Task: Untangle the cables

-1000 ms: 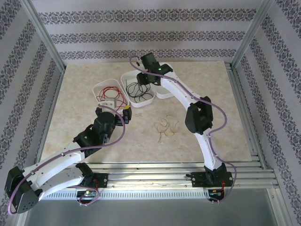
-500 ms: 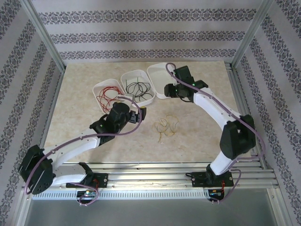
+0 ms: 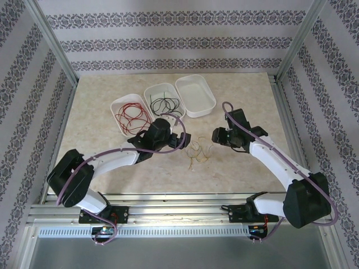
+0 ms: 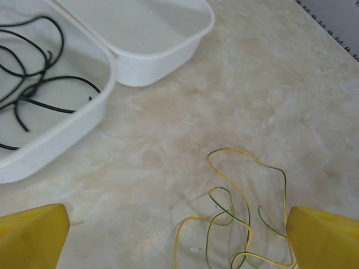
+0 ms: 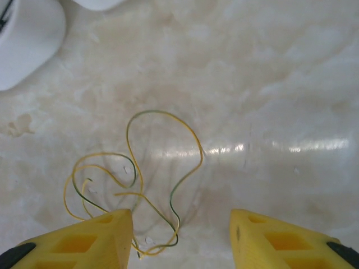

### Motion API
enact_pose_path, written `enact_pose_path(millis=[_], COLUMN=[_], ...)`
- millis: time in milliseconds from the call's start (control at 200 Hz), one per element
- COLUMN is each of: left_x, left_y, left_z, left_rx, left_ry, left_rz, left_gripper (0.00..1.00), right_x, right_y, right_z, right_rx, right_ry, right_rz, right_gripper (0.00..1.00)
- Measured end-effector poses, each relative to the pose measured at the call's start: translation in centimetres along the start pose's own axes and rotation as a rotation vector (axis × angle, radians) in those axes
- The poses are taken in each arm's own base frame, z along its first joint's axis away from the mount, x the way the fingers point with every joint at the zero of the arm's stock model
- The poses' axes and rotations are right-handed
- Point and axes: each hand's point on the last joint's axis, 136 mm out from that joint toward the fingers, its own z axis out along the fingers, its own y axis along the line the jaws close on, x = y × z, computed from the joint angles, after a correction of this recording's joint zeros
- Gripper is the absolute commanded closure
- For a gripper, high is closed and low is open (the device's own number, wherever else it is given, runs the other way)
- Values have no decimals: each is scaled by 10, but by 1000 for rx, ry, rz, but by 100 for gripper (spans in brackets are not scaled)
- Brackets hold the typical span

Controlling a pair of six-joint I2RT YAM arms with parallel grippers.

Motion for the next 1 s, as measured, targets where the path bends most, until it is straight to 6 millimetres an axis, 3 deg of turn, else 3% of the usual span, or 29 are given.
enact_pose_path(millis=[225, 410, 510, 834, 999], left_x=[13, 21, 29, 67, 73], left_y=[-3, -2, -3, -2, -2], left_z=[12, 17, 22, 40, 43], left_rx=[27, 26, 38, 65, 74], left_ry=[38, 61, 88, 201, 220], left_rz=[-26, -29, -28, -26, -25], left_gripper=[1, 0, 5, 11, 11], right_x=[16, 25, 33, 48, 53], right_y=[0, -2, -4, -7, -9], right_z=[16, 42, 53, 73, 82], right_rx=[-25, -13, 6, 37, 55], right_ry=[68, 138, 173, 234, 258], right_rz=[60, 82, 81, 68, 64], right_gripper=[53, 56, 56, 56, 56])
